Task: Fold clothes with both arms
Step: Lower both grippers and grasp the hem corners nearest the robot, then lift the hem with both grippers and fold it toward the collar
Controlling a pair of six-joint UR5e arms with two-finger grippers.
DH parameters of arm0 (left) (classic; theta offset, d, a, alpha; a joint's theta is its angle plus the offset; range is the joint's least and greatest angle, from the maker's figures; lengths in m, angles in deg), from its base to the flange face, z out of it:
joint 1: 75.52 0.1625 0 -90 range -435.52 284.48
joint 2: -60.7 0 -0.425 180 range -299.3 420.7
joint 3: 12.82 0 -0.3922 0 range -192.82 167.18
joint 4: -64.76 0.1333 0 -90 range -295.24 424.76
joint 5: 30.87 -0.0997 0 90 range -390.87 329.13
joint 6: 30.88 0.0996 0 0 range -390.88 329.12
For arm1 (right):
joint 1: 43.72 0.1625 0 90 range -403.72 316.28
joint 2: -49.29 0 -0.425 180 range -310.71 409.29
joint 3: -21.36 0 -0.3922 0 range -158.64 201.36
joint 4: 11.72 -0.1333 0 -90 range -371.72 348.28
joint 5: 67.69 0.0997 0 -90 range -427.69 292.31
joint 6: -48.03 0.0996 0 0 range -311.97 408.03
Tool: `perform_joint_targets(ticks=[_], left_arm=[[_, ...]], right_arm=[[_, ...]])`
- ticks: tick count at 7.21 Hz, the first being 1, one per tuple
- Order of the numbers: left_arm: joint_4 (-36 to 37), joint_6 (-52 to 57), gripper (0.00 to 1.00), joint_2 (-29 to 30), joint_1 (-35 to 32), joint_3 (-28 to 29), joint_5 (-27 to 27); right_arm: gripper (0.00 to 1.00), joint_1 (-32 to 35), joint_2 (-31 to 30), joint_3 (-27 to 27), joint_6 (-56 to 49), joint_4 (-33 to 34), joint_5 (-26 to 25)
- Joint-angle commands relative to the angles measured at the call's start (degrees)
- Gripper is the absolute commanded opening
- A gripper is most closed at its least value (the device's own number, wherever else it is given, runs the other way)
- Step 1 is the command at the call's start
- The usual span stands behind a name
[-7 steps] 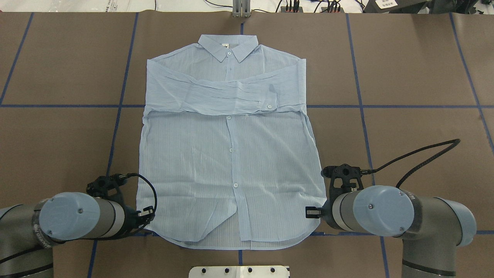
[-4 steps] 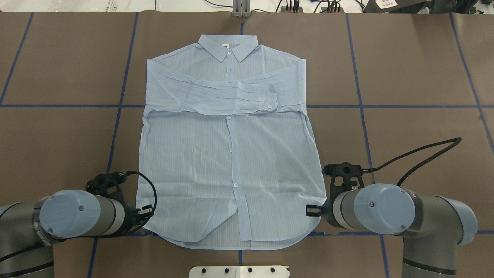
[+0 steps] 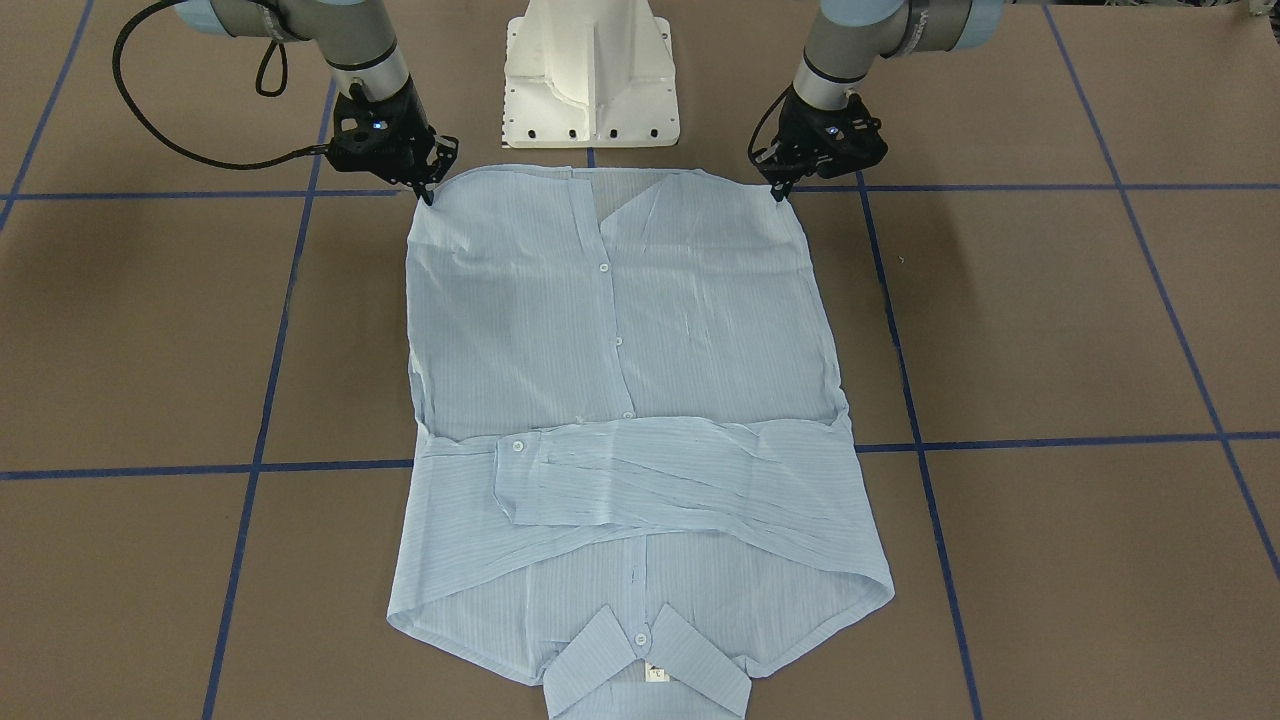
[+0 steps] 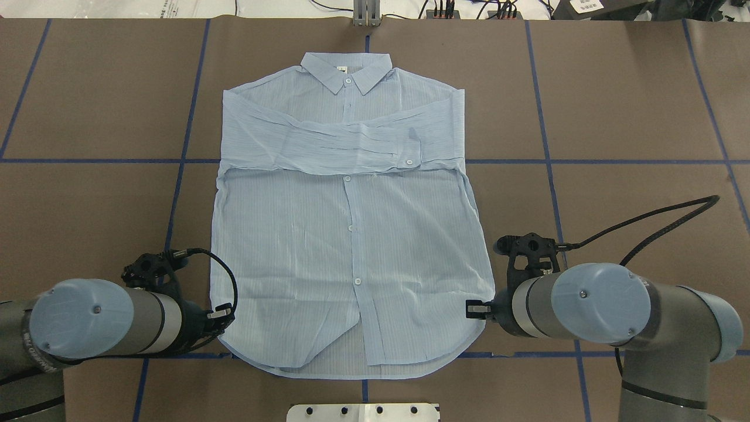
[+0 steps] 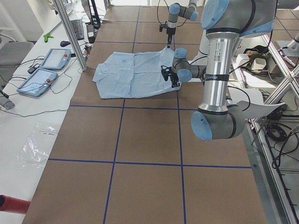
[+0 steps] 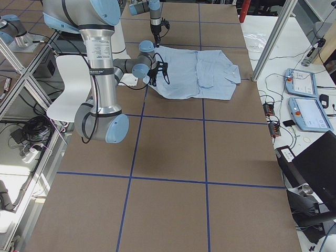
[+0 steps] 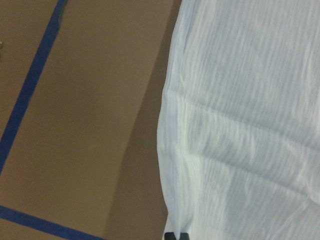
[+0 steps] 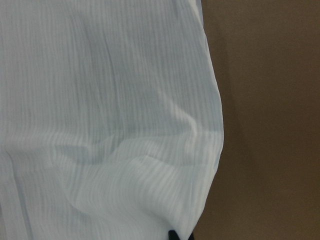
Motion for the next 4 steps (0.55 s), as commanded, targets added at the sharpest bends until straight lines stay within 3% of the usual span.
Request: perform_joint_targets(ticks=[1, 4], left_arm=[[4.3, 5.3, 0.00, -0.2, -2.8, -3.4, 3.1], [4.4, 8.2, 0.00, -1.5, -3.8, -3.1, 3.1]], right_arm=[[0.00, 4.5, 0.0, -1.4, -0.3, -0.2, 5.3], [0.00, 7.4, -0.3, -1.3, -0.7, -1.4, 8.1]])
